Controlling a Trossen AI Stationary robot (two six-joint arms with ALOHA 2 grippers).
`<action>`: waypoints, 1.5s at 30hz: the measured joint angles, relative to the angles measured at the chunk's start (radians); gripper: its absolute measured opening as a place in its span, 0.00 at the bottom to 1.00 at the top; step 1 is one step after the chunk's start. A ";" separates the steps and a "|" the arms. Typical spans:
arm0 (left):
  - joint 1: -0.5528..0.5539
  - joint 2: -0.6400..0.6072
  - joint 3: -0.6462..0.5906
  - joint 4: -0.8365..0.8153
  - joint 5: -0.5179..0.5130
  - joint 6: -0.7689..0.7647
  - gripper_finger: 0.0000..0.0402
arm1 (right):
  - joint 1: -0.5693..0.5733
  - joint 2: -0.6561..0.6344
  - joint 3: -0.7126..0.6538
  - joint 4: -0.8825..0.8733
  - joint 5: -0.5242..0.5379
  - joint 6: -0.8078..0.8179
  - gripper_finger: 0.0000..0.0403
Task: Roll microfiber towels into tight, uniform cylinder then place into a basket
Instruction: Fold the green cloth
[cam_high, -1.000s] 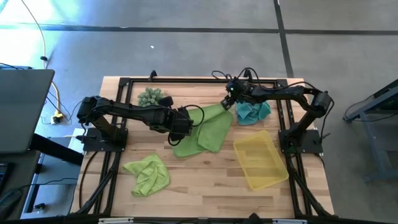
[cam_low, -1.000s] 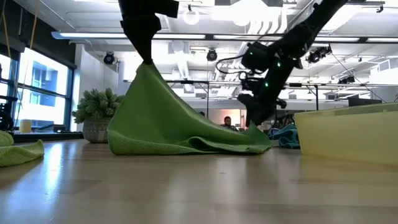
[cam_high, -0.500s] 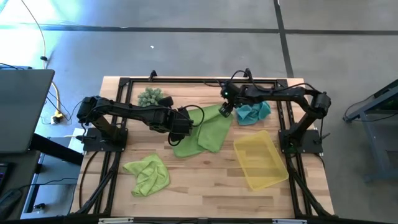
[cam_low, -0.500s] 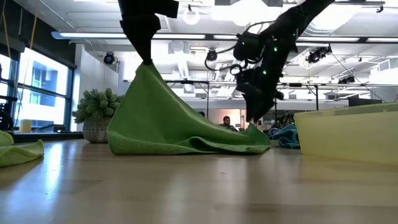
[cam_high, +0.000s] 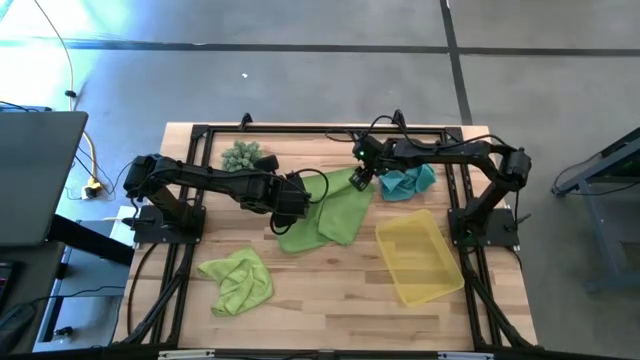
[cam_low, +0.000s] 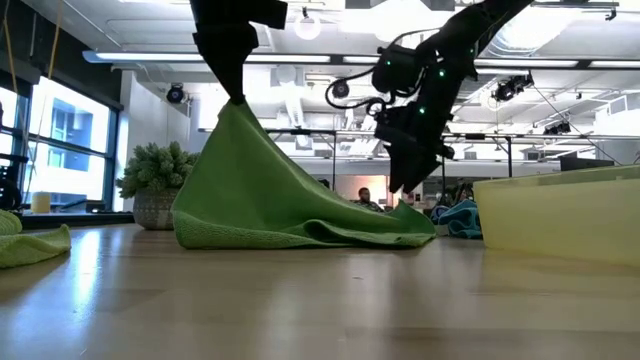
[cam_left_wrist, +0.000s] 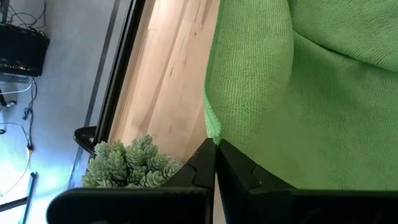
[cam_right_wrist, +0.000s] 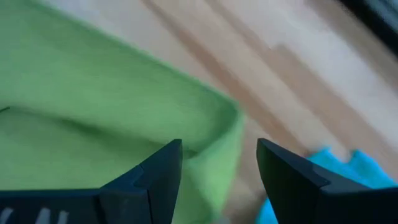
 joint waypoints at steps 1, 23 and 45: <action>0.000 0.000 0.000 0.000 0.000 0.000 0.00 | 0.008 0.000 -0.005 0.011 0.001 -0.002 0.49; 0.000 0.000 0.000 0.000 0.000 0.000 0.00 | 0.012 0.011 -0.104 0.096 0.085 -0.021 0.17; 0.000 -0.168 0.000 -0.010 -0.112 -0.136 0.00 | 0.008 -0.271 -0.002 -0.084 0.099 -0.397 0.00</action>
